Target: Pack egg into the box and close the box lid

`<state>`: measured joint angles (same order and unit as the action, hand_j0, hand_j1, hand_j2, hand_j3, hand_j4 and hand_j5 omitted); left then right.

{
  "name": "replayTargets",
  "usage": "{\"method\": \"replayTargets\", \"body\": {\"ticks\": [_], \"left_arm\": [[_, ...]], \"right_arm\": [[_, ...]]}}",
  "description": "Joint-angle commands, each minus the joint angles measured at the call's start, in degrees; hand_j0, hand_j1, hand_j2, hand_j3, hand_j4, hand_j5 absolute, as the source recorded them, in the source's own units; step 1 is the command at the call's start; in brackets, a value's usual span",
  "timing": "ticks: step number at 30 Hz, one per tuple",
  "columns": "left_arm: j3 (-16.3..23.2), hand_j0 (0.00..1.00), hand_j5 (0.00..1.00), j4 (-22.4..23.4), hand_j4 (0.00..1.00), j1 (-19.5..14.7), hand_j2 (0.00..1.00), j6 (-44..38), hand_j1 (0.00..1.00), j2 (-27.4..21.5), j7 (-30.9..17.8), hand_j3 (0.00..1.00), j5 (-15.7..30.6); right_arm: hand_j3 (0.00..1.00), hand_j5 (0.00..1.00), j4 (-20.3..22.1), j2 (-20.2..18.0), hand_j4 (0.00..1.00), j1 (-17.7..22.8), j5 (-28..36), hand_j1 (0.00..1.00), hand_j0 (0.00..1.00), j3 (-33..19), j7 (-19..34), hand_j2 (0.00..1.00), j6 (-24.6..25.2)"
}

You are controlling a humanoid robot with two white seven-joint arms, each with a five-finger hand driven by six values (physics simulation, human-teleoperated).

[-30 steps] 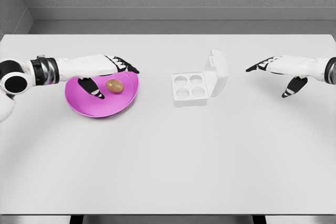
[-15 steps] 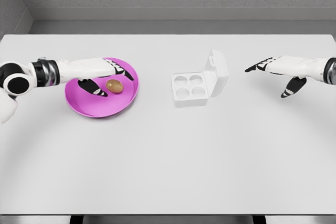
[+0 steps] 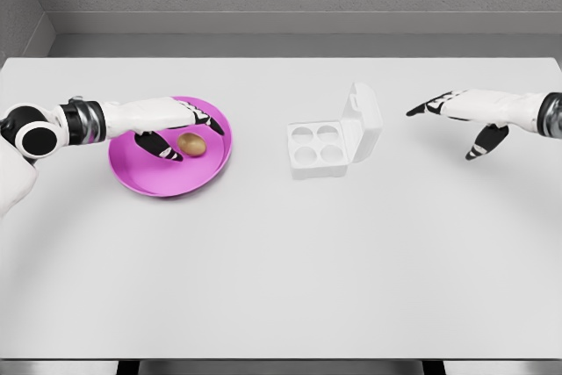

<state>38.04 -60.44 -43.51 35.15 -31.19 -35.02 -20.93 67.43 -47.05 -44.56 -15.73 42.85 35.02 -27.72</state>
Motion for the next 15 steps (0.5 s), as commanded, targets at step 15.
{"method": "replayTargets", "body": {"ticks": [15], "left_arm": [[-0.1, 0.8, 0.8, 0.8, 0.8, 0.0, 0.8, -0.1, 0.8, 0.4, 0.0, 0.8, 0.2]], "right_arm": [[1.0, 1.0, 0.0, -0.1, 1.0, -0.1, 0.3, 1.0, 1.0, 0.0, 0.0, 1.0, 0.1]]}}
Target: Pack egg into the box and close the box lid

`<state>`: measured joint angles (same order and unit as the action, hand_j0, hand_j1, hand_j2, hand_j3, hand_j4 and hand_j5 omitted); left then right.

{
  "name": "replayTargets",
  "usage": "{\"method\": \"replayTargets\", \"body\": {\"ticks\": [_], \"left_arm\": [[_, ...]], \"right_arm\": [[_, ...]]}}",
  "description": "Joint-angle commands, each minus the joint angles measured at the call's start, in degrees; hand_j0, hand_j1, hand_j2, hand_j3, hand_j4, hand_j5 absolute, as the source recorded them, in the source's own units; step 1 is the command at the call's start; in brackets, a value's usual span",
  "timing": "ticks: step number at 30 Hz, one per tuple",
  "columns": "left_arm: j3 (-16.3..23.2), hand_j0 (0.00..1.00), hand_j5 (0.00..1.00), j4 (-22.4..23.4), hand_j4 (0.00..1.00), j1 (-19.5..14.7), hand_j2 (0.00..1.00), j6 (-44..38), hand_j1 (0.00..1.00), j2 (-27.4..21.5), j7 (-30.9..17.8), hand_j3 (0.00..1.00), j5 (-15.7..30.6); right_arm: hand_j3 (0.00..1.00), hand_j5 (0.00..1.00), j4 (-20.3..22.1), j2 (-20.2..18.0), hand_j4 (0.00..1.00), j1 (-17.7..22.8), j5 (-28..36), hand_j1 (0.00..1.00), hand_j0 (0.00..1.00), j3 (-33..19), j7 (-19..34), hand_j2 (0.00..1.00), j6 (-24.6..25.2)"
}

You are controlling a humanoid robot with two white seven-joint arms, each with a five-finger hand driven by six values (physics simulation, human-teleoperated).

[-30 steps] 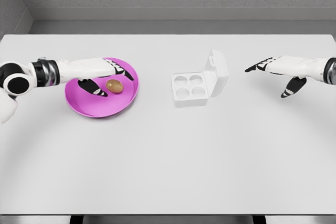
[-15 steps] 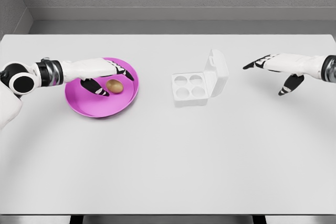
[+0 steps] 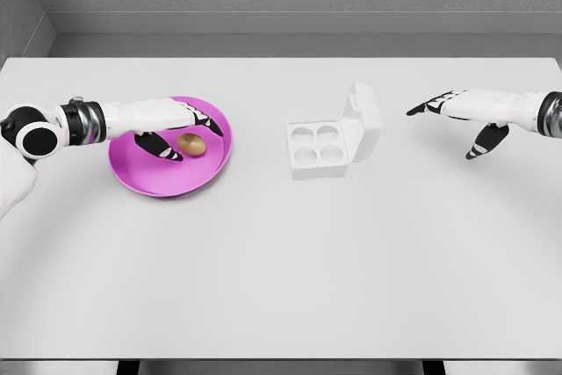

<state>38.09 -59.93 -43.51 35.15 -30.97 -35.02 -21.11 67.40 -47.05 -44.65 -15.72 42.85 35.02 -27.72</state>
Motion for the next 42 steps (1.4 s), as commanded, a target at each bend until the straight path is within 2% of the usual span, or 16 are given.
{"method": "replayTargets", "body": {"ticks": [1, 7, 27, 34, 39, 42], "left_arm": [[0.0, 0.8, 0.8, 0.4, 0.8, 0.0, 0.8, -0.1, 0.8, 0.3, 0.0, 0.8, 0.4], [-0.1, 0.8, 0.8, 1.7, 0.8, 0.1, 0.8, -0.1, 0.8, 0.6, 0.0, 0.8, 0.4], [-0.1, 0.8, 0.8, 1.7, 0.8, 0.1, 0.8, -0.1, 0.8, 1.2, 0.0, 0.8, -0.2], [-0.1, 0.67, 0.67, 1.7, 0.67, 0.1, 0.67, -0.1, 0.67, 0.8, 0.0, 0.67, -0.1], [0.1, 0.66, 0.66, 1.7, 0.66, 0.2, 0.66, -0.1, 0.66, 0.6, 0.0, 0.66, -0.1], [0.2, 0.62, 0.62, 1.7, 0.62, 0.2, 0.62, -0.1, 0.62, 0.6, 0.0, 0.62, 0.1]], "right_arm": [[1.0, 1.0, 0.0, -0.1, 1.0, 0.0, 0.3, 1.0, 1.0, -0.1, 0.0, 1.0, 0.1], [1.0, 1.0, 0.0, -0.1, 1.0, -0.1, 0.3, 1.0, 1.0, -0.1, 0.0, 1.0, 0.1], [1.0, 1.0, 0.0, -0.1, 1.0, -0.4, 0.3, 1.0, 1.0, 0.0, 0.0, 1.0, 0.1], [1.0, 1.0, 0.0, -0.1, 1.0, -0.4, 0.3, 1.0, 1.0, 0.0, 0.0, 1.0, 0.1], [1.0, 1.0, 0.0, 0.1, 1.0, -0.3, 0.3, 1.0, 1.0, 0.0, 0.0, 1.0, 0.1], [1.0, 1.0, 0.0, -0.1, 1.0, -0.4, 0.3, 1.0, 1.0, 0.0, 0.0, 1.0, 0.1]]}}
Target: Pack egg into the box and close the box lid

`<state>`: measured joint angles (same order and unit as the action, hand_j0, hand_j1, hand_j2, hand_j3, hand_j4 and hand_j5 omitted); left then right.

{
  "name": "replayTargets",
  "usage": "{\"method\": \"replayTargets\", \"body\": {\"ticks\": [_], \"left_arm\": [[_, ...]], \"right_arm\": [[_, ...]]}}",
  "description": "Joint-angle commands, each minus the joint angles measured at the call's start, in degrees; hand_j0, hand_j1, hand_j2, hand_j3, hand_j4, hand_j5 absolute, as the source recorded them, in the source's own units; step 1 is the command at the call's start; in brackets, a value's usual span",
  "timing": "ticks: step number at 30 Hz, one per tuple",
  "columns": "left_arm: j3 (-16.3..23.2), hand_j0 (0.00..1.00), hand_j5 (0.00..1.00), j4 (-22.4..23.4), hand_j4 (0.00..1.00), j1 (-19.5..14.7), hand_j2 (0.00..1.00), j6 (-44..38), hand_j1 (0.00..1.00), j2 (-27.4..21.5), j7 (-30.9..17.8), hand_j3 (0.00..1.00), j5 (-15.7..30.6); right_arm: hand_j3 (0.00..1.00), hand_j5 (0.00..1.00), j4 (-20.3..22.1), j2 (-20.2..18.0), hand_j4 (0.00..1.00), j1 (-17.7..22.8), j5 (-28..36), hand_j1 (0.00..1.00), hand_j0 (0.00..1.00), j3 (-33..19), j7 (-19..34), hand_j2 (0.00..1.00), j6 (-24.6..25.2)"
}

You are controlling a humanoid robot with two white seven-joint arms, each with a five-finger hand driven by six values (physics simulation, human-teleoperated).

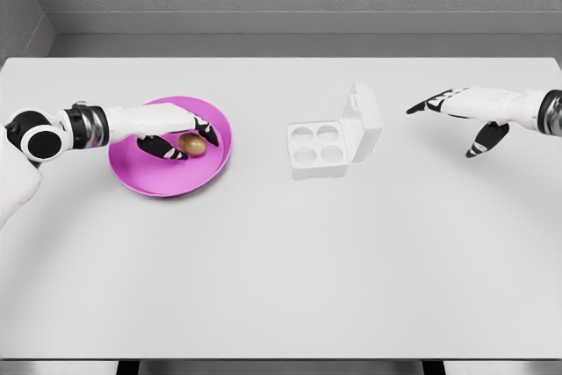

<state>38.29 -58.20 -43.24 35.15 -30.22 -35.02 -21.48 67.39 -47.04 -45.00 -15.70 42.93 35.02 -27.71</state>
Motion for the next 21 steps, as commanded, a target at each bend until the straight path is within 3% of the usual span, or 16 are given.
{"method": "replayTargets", "body": {"ticks": [1, 5, 15, 21], "left_arm": [[0.1, 0.61, 0.61, -0.1, 0.61, -0.1, 0.61, -0.1, 0.61, -0.1, 0.0, 0.61, 0.6], [0.1, 0.53, 0.53, 0.0, 0.53, 0.0, 0.53, -0.1, 0.53, -0.3, 0.0, 0.53, 0.7], [0.3, 0.5, 0.5, -0.2, 0.5, 0.2, 0.5, -0.1, 0.5, -0.4, 0.0, 0.5, 0.8], [0.4, 0.41, 0.41, -0.2, 0.41, 0.3, 0.41, -0.1, 0.41, -0.4, 0.0, 0.41, 1.0]], "right_arm": [[1.0, 1.0, -0.1, -0.1, 1.0, 0.0, 0.3, 1.0, 1.0, 0.0, 0.0, 1.0, 0.1], [1.0, 1.0, -0.1, -0.2, 1.0, -0.4, 0.2, 1.0, 1.0, -0.1, 0.0, 1.0, 0.1], [1.0, 1.0, -0.1, -0.6, 1.0, -0.7, 0.2, 1.0, 1.0, 0.0, 0.0, 1.0, 0.1], [1.0, 1.0, 0.0, -0.5, 1.0, -0.7, 0.2, 1.0, 1.0, 0.0, 0.0, 1.0, 0.1]]}}
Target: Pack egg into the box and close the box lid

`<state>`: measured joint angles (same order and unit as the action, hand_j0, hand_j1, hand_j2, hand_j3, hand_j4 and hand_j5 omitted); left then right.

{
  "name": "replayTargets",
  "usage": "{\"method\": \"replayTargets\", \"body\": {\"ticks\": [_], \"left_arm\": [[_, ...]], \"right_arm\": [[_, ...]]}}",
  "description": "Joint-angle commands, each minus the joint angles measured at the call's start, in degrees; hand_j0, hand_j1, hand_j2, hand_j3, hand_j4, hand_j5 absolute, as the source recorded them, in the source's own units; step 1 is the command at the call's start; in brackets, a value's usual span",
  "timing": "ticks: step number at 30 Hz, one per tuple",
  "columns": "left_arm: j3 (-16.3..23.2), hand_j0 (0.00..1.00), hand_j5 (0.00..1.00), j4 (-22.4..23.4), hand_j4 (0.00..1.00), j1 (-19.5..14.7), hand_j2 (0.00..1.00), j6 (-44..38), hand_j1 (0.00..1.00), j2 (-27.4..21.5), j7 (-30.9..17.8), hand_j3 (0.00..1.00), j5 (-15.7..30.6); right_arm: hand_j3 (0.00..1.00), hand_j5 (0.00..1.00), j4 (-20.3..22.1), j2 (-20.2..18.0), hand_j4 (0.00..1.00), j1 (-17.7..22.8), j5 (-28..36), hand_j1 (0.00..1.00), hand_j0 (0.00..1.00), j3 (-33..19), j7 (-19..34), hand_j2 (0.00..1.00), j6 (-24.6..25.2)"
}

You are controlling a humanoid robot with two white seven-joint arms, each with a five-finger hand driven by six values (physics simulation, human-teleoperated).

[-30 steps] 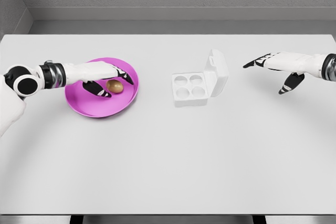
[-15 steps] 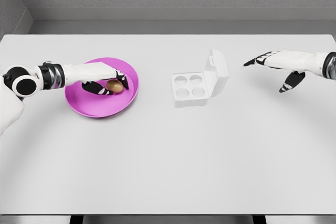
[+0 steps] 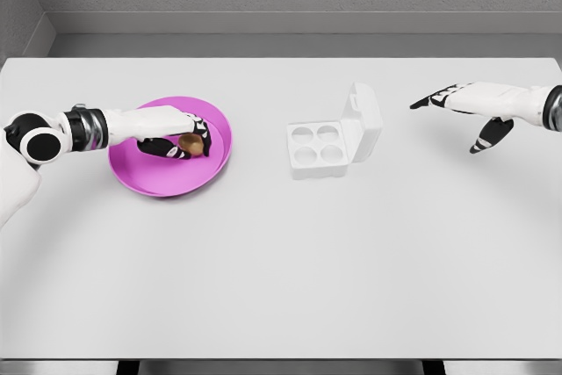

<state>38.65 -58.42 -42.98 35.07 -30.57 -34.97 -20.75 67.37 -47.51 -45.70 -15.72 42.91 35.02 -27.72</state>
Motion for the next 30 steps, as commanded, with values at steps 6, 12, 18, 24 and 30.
{"method": "replayTargets", "body": {"ticks": [6, 12, 18, 24, 30], "left_arm": [[0.0, 0.39, 0.39, 0.0, 0.39, 0.1, 0.39, -0.1, 0.39, 0.0, 0.0, 0.39, 0.3], [-0.3, 0.36, 0.36, -1.5, 0.36, 0.4, 0.36, -0.1, 0.36, 0.0, 0.0, 0.36, 0.4], [-0.9, 0.36, 0.36, -4.0, 0.36, 0.0, 0.36, -0.1, 0.36, -0.2, 0.0, 0.36, 1.0], [-0.9, 0.36, 0.36, -5.3, 0.36, -0.3, 0.36, -0.1, 0.36, -0.1, 0.0, 0.36, 1.9], [-1.0, 0.36, 0.36, -5.7, 0.36, -0.4, 0.36, -0.1, 0.36, 0.1, 0.0, 0.36, 3.4]], "right_arm": [[1.0, 1.0, 0.0, 0.0, 1.0, 0.0, 0.3, 1.0, 1.0, -0.3, 0.0, 1.0, 0.1], [1.0, 1.0, -0.2, -0.1, 1.0, 0.0, 0.3, 1.0, 1.0, 0.0, 0.0, 1.0, 0.2], [1.0, 1.0, -0.2, -0.6, 1.0, 0.0, 0.3, 1.0, 1.0, 0.0, 0.0, 1.0, 0.2], [1.0, 1.0, -1.5, -0.1, 1.0, 0.1, 0.2, 1.0, 1.0, -0.1, 0.0, 1.0, 0.1], [1.0, 1.0, -1.5, 0.1, 1.0, 0.1, 0.0, 1.0, 1.0, -0.6, 0.0, 1.0, 0.1]]}}
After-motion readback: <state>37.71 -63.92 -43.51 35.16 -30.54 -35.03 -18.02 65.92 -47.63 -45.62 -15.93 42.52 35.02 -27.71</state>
